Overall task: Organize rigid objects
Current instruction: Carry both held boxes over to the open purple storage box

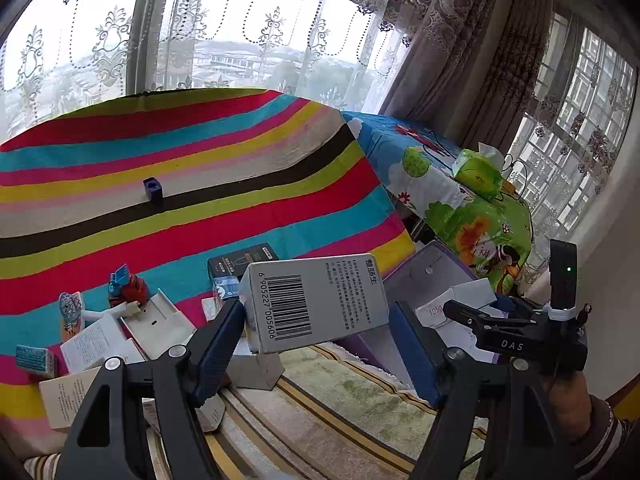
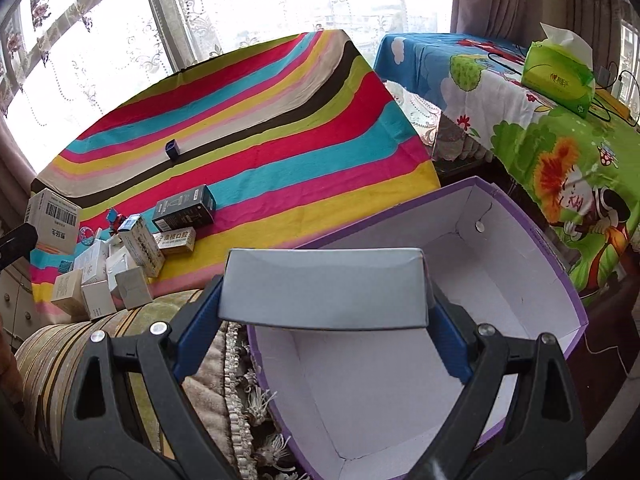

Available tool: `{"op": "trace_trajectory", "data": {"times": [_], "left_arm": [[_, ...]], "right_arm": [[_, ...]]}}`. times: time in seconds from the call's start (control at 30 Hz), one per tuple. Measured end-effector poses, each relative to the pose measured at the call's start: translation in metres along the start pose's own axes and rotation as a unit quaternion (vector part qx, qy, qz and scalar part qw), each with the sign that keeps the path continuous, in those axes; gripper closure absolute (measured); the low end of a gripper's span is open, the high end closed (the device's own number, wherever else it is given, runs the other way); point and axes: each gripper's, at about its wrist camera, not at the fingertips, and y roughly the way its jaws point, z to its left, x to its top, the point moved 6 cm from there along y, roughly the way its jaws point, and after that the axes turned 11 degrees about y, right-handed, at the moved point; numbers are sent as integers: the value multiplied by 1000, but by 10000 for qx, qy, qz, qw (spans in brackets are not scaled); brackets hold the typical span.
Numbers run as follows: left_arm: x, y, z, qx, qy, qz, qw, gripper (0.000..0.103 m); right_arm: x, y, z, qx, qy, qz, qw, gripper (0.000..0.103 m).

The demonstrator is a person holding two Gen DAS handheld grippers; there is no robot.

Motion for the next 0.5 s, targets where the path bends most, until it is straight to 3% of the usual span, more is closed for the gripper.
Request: {"op": "trace_trajectory", "data": {"times": [0.23, 0.5], "left_arm": [[12, 49, -50, -516, 350, 376, 9973, 27], [15, 85, -88, -1085, 585, 727, 9897, 24]], "right_arm": [[-8, 15, -47, -334, 350, 229, 9986, 9], [-15, 24, -63, -378, 539, 331, 9973, 9]]}}
